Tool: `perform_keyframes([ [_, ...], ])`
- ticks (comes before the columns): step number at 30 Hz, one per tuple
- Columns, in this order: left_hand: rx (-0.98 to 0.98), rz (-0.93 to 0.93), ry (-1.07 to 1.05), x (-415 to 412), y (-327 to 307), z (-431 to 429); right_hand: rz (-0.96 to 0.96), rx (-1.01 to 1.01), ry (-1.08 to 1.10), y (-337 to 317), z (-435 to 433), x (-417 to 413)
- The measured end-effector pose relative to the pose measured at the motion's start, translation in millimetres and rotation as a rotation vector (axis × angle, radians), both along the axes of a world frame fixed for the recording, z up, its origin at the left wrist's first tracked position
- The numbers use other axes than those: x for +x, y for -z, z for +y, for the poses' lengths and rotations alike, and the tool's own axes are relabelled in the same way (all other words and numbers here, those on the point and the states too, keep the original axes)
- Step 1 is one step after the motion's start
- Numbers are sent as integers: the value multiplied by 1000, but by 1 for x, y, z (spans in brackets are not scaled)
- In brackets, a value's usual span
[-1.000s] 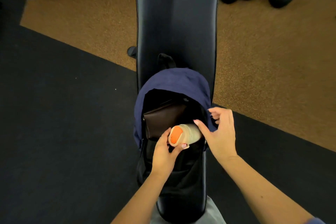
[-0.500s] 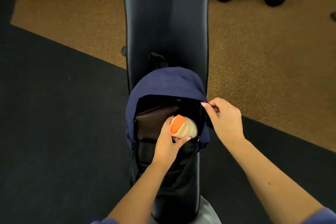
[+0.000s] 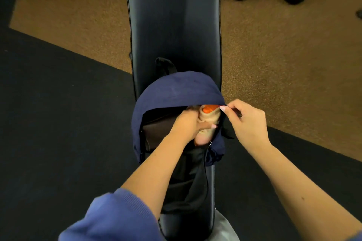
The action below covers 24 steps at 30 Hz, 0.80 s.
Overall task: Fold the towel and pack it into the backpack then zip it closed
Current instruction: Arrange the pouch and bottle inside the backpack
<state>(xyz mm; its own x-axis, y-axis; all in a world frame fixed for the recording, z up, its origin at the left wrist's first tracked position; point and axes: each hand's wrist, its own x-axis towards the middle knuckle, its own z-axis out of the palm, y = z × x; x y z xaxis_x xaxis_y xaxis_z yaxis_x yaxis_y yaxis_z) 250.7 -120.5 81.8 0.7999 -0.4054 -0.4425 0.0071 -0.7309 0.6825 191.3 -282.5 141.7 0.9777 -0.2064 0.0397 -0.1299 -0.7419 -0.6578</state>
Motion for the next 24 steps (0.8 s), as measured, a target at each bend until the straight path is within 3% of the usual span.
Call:
perform_keyframes([
  [3,51,17,6,3,3,-8,-13,26,32,2,-1,0],
  [11,-109,37,-43,-1,11,-11,8,144,99,5,1,5],
  [17,-101,-185,-221,-20,19,-16,38,426,231,10,0,12],
  [24,-82,-195,-303,-15,24,-20,41,523,261,11,6,17],
])
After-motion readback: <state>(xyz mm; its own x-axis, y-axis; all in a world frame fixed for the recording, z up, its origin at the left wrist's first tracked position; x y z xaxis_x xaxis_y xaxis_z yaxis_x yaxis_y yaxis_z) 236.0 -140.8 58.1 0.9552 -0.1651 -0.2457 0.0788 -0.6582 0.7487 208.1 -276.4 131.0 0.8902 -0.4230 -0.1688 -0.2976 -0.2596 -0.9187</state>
